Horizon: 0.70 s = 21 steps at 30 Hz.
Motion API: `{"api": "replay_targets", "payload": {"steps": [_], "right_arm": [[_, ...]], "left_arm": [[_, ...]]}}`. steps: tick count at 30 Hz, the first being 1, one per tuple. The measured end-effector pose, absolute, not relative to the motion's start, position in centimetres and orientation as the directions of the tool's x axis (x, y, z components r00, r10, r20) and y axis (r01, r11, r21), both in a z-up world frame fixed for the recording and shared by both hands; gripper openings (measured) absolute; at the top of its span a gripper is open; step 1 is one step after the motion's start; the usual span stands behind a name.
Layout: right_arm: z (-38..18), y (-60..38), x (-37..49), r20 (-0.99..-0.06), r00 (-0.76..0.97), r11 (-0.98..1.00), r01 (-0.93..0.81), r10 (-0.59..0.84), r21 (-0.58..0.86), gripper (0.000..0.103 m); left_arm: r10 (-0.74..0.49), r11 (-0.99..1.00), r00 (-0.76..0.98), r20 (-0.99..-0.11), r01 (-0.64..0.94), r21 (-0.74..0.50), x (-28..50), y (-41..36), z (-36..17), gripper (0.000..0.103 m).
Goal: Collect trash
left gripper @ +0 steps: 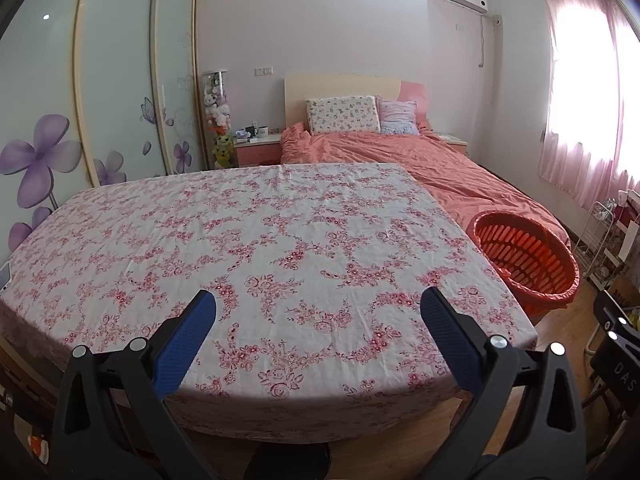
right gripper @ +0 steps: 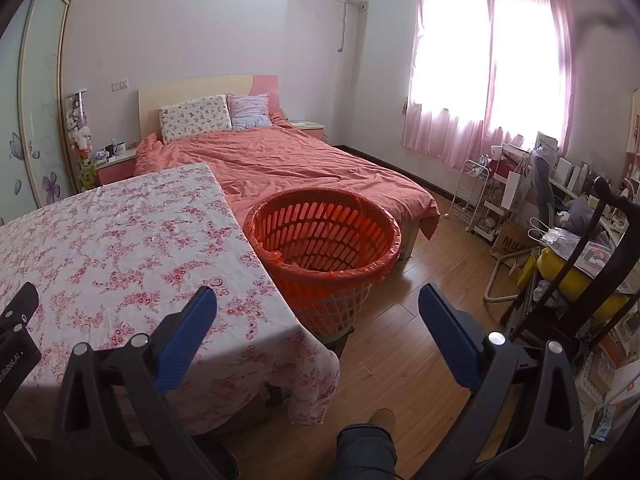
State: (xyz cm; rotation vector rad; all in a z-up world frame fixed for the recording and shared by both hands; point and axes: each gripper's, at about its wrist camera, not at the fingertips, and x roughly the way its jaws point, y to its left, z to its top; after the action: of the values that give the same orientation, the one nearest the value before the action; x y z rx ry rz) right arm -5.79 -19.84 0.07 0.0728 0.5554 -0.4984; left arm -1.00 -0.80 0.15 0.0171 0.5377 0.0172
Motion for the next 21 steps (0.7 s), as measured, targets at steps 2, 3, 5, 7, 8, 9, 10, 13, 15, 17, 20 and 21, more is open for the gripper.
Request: {"api": "replay_targets", "payload": {"steps": [2,3,5,7,8,9,10,13,15,17,20,21], "right_arm": [[0.13,-19.92,-5.82,-0.522,0.735,0.879,0.473,-0.433,-0.063,0.099],[0.14,-19.94,-5.83,-0.522,0.736,0.879,0.472,-0.432,-0.062,0.099],[0.17,-19.98,-5.85,-0.523,0.736,0.880,0.471,-0.429,-0.059,0.099],[0.17,-19.93,-5.89,-0.523,0.737,0.880,0.471,-0.429,-0.057,0.099],[0.20,-19.93,-5.89,-0.523,0.738,0.881,0.470,-0.427,-0.056,0.099],[0.26,-19.96,-5.88,-0.523,0.738,0.881,0.470,-0.426,-0.056,0.099],[0.29,-19.96,-5.86,-0.523,0.739,0.882,0.469,-0.426,-0.055,0.099],[0.29,-19.87,-5.91,-0.521,0.740,0.882,0.467,-0.424,-0.055,0.099],[0.32,-19.85,-5.88,-0.522,0.740,0.882,0.467,-0.424,-0.054,0.099],[0.32,-19.84,-5.90,-0.522,0.740,0.882,0.467,-0.424,-0.054,0.099],[0.29,-19.87,-5.92,-0.522,0.740,0.882,0.468,-0.425,-0.054,0.099],[0.34,-19.83,-5.90,-0.522,0.740,0.882,0.468,-0.425,-0.055,0.099]], "left_arm": [[0.016,1.000,0.861,-0.508,-0.008,0.017,-1.08,-0.84,0.30,0.101],[0.014,1.000,0.862,-0.507,-0.007,0.016,-1.07,-0.89,0.36,0.101],[0.012,1.000,0.864,-0.504,-0.006,0.013,-1.11,-0.91,0.45,0.101],[0.010,1.000,0.866,-0.501,-0.004,0.013,-1.17,-0.97,0.55,0.101],[0.009,1.000,0.866,-0.500,-0.004,0.013,-1.19,-1.01,0.57,0.101],[0.008,1.000,0.867,-0.499,-0.003,0.012,-1.21,-1.04,0.59,0.101],[0.007,1.000,0.867,-0.498,-0.001,0.012,-1.22,-1.07,0.65,0.101],[0.005,1.000,0.869,-0.496,0.000,0.012,-1.26,-1.12,0.66,0.101],[0.005,1.000,0.869,-0.495,0.001,0.012,-1.25,-1.19,0.66,0.101],[0.006,1.000,0.869,-0.495,0.000,0.012,-1.25,-1.18,0.66,0.101],[0.008,1.000,0.869,-0.496,-0.002,0.013,-1.26,-1.22,0.67,0.101],[0.007,1.000,0.868,-0.496,-0.001,0.013,-1.25,-1.21,0.67,0.101]]}}
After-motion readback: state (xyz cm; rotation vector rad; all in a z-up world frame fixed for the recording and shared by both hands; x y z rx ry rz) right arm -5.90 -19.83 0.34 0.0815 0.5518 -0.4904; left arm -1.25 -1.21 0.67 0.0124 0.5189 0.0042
